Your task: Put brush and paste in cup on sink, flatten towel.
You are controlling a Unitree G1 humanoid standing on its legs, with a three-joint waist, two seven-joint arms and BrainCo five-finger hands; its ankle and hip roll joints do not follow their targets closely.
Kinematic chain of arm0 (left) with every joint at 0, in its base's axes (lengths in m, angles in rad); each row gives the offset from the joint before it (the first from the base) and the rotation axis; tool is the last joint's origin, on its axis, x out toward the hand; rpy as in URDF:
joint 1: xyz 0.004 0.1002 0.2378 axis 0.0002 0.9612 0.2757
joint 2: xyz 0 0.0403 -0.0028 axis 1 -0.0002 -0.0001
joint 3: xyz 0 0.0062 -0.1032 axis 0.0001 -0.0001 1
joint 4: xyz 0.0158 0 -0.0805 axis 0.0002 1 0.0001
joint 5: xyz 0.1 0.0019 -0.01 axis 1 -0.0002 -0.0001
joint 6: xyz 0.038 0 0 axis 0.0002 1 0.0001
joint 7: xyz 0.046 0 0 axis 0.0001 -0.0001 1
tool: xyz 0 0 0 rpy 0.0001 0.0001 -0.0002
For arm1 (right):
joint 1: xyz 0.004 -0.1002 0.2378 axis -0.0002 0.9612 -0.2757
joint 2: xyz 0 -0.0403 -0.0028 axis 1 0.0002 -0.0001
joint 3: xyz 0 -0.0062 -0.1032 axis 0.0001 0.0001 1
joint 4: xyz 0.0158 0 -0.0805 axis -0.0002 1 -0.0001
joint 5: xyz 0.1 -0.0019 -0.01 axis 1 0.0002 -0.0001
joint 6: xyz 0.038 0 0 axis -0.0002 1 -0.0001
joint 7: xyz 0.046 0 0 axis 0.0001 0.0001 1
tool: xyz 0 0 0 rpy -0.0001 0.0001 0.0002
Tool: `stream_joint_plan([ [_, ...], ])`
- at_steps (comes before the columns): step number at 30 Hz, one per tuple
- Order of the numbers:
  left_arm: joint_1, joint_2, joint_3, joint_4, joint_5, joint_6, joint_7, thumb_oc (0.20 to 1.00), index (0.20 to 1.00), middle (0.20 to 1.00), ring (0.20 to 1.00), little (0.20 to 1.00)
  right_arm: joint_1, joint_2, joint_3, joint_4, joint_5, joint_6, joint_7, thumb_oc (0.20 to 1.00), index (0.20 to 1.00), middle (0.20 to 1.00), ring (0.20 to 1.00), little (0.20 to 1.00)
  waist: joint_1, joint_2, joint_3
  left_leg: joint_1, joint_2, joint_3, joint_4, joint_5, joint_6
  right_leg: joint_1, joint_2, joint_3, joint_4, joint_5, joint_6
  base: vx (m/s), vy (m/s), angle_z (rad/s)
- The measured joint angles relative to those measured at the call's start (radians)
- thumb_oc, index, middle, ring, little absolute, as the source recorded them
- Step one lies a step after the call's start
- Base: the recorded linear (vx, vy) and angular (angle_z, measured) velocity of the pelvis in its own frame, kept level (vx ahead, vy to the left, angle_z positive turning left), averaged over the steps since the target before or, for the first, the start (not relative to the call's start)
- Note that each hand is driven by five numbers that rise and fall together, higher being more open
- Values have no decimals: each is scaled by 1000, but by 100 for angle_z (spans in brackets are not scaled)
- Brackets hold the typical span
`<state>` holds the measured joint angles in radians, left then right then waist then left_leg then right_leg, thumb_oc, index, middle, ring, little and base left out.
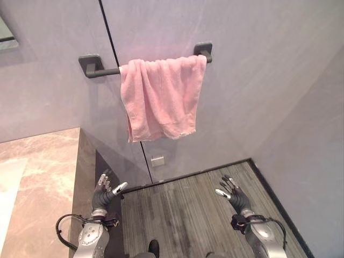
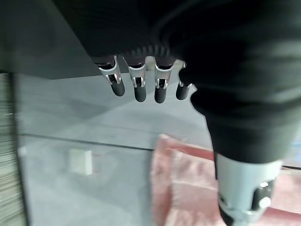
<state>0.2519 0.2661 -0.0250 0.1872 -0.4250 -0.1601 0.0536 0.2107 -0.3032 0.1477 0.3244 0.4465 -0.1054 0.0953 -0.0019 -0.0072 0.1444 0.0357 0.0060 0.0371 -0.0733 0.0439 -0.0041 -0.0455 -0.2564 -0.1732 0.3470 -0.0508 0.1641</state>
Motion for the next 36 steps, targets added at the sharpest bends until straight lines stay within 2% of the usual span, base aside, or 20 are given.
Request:
stream_joint_plan([
  [2, 5, 4, -2, -1, 0, 3, -15, 1000, 1000, 1000, 1000, 1000, 12, 1, 1, -2, -2, 1, 7, 1000, 1000, 1000, 1000, 1000, -5, -7, 6, 0, -2, -3, 3, -5, 9, -73, -5, 42, 131, 33, -13, 28, 122, 16],
  [4, -5, 5, -17, -4, -1, 11, -21, 1000, 1000, 1000, 1000, 1000, 18, -10, 2, -25, -2, 1, 24, 1000, 1000, 1000, 1000, 1000, -13, -30, 33, -34, -36, 4, 130, -47, 68, -105, -41, 56, 210, 50, -17, 28, 55, 17],
  [5, -6, -12, -43, -3, -4, 22, -22, 1000, 1000, 1000, 1000, 1000, 21, -23, 3, -32, -2, 3, 34, 1000, 1000, 1000, 1000, 1000, -11, -19, 38, -58, -35, 1, 191, -96, 46, -105, -43, 74, 232, 57, -16, 64, 37, 5],
  [6, -8, -19, -51, -4, -5, 24, -22, 1000, 1000, 1000, 1000, 1000, 23, -23, 9, -33, -3, 4, 40, 1000, 1000, 1000, 1000, 1000, -11, -17, 33, -59, -32, -2, 187, -97, 48, -106, -33, 82, 226, 70, -15, 91, 31, -1],
  [7, -20, -17, -67, -10, -5, 25, -24, 1000, 1000, 1000, 1000, 1000, 22, -24, 26, -43, -6, 4, 44, 1000, 1000, 1000, 1000, 1000, -14, -6, 36, -62, -24, -20, 181, -91, 60, -123, 1, 100, 226, 40, -10, 81, -16, 1],
  [9, -30, -6, -66, -10, -6, 28, -29, 1000, 1000, 1000, 1000, 1000, 19, -22, 34, -57, -8, 4, 61, 1000, 1000, 1000, 1000, 1000, -16, -19, 33, -87, -17, -50, 165, -80, 78, -141, 50, 114, 182, -7, -3, 73, -63, 8],
  [11, -30, 4, -64, -8, -16, 29, -27, 1000, 1000, 1000, 1000, 1000, 16, -36, 35, -78, -7, 6, 64, 1000, 1000, 1000, 1000, 1000, -12, -32, 34, -111, -17, -55, 162, -70, 85, -131, 47, 72, 18, -14, 3, 120, -158, 5],
  [13, -24, 8, -71, 0, -44, 30, -21, 1000, 1000, 1000, 1000, 1000, 18, -49, 58, -79, -6, 9, 61, 1000, 1000, 1000, 1000, 1000, -16, -44, 40, -111, -19, -74, 164, -60, 59, -86, 51, 82, -128, 20, 24, 137, -178, 28],
  [15, -28, 9, -69, 4, -61, 30, -14, 1000, 1000, 1000, 1000, 1000, 16, -56, 82, -76, -6, 25, 67, 1000, 1000, 1000, 1000, 1000, -14, -77, 38, -123, -30, -111, 154, -56, 36, -51, 52, 76, -202, 48, 9, 118, -171, 59],
  [18, -30, -6, -97, 6, -87, 31, -4, 1000, 1000, 1000, 1000, 1000, -8, -60, 81, -69, -6, 35, 61, 1000, 1000, 1000, 1000, 1000, -13, -67, 45, -113, 10, -107, 101, -39, 9, -51, 83, 22, -227, 43, -26, 156, -231, 38],
  [19, -29, -27, -106, 14, -99, 31, 2, 1000, 1000, 1000, 1000, 1000, -38, -77, 82, -66, 4, 35, 58, 1000, 1000, 1000, 1000, 1000, -14, -43, 50, -114, 37, -111, 129, -49, 11, -38, 124, 19, -213, 27, -31, 203, -229, 17],
  [20, -30, -42, -107, 15, -118, 31, 9, 1000, 1000, 1000, 1000, 1000, -45, -85, 89, -70, 9, 37, 56, 1000, 1000, 1000, 1000, 1000, -10, -46, 46, -105, 54, -108, 108, -45, -18, -39, 128, 18, -213, 18, -40, 149, -165, 10],
  [25, -39, -47, -118, 15, -161, 30, 18, 1000, 1000, 1000, 1000, 1000, -57, -99, 99, -72, 34, 36, 42, 1000, 1000, 1000, 1000, 1000, -15, -47, 37, -111, 79, -132, 98, -29, -41, -42, 156, -15, -204, 2, -70, 99, -162, 13],
  [29, -61, -46, -139, 15, -165, 30, 22, 1000, 1000, 1000, 1000, 1000, -58, -98, 94, -65, 83, 36, 25, 1000, 1000, 1000, 1000, 1000, -18, -17, 39, -105, 85, -138, 91, -28, -42, -42, 160, -27, -181, -24, -77, 76, -70, 10],
  [30, -52, -58, -145, 15, -165, 30, 30, 1000, 1000, 1000, 1000, 1000, 3, -110, 67, -63, 93, 35, 11, 1000, 1000, 1000, 1000, 1000, -43, 40, 5, -68, 103, -132, 53, -32, -36, -40, 174, -26, -152, -57, -84, 91, -48, 2],
  [31, -56, -52, -150, 43, -111, 25, 34, 1000, 1000, 1000, 1000, 1000, 1, -100, 66, -27, 107, 22, 5, 1000, 1000, 1000, 1000, 1000, -44, 38, 5, -72, 103, -116, 55, -28, -42, -42, 161, -33, -150, -50, -93, 65, -27, 4],
  [32, -97, -22, -172, 153, 60, 7, 38, 1000, 1000, 1000, 1000, 1000, -50, -50, 21, 135, 149, -20, -21, 1000, 1000, 1000, 1000, 1000, -43, 31, 4, -77, 104, -35, 71, -21, -43, -51, 147, -45, -133, -56, -92, 71, -19, 12],
  [33, -135, 1, -188, 236, 133, 15, 40, 1000, 1000, 1000, 1000, 1000, -97, -17, -21, 254, 170, -25, -50, 1000, 1000, 1000, 1000, 1000, -48, 31, 5, -81, 105, -5, 69, -24, -42, -57, 141, -51, -118, -68, -91, 38, -6, 14],
  [34, -159, 21, -187, 323, 202, 28, 46, 1000, 1000, 1000, 1000, 1000, -143, 3, -66, 394, 189, -22, -92, 1000, 1000, 1000, 1000, 1000, -62, 30, 5, -93, 99, 3, 68, -24, -44, -81, 129, -49, -90, -78, -89, 105, -1, 13],
  [36, -136, 46, -176, 348, 249, 32, 53, 1000, 1000, 1000, 1000, 1000, -128, -3, -100, 437, 190, -17, -109, 1000, 1000, 1000, 1000, 1000, -71, 38, 16, -104, 98, 37, 63, -18, -55, -100, 117, -53, -89, -79, -81, 106, 10, 10],
])
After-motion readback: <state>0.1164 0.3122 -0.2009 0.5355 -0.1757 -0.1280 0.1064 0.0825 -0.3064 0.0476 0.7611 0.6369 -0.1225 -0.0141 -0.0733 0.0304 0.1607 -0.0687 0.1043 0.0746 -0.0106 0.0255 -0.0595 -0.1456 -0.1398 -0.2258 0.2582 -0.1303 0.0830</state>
